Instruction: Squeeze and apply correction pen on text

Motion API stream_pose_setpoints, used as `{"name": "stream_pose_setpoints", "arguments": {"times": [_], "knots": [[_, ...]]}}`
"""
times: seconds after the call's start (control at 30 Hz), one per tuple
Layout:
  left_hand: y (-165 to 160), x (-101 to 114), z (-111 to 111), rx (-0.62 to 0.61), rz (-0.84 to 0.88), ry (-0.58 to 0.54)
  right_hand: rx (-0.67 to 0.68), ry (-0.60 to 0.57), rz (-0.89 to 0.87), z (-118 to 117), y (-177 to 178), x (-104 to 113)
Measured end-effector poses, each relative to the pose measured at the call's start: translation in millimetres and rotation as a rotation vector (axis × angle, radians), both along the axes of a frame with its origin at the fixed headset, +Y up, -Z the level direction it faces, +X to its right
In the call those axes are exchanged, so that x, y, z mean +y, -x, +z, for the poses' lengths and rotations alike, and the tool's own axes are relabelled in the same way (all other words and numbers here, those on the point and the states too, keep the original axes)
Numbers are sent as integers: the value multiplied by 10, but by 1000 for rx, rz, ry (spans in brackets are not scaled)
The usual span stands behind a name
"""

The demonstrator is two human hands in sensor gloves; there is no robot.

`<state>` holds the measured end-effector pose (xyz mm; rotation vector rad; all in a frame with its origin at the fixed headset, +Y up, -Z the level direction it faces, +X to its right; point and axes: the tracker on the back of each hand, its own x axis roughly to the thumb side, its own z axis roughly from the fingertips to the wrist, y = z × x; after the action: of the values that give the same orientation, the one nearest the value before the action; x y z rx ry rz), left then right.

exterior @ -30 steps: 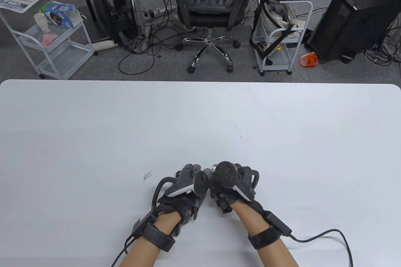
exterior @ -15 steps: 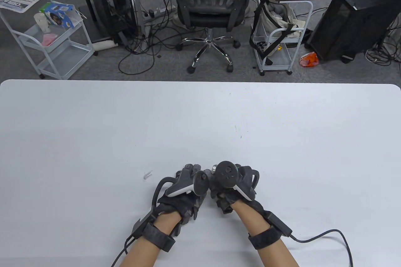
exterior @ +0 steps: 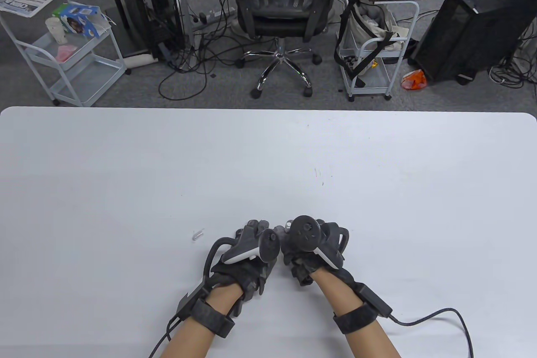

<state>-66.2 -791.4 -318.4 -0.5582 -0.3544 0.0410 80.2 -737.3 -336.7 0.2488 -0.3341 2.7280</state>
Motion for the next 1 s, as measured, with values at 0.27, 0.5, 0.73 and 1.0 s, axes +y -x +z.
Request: {"name": "stream_pose_setpoints", "arguments": {"times": [0.27, 0.5, 0.73, 1.0], "knots": [[0, 0, 0, 0, -1, 0, 9, 7, -7, 3, -9, 1], [1, 0, 1, 0, -1, 1, 11, 17, -1, -2, -19, 10], [0, -1, 1, 0, -2, 0, -2, -3, 22, 5, -10, 26], [2, -1, 1, 0, -2, 0, -7, 2, 9, 5, -21, 21]]}}
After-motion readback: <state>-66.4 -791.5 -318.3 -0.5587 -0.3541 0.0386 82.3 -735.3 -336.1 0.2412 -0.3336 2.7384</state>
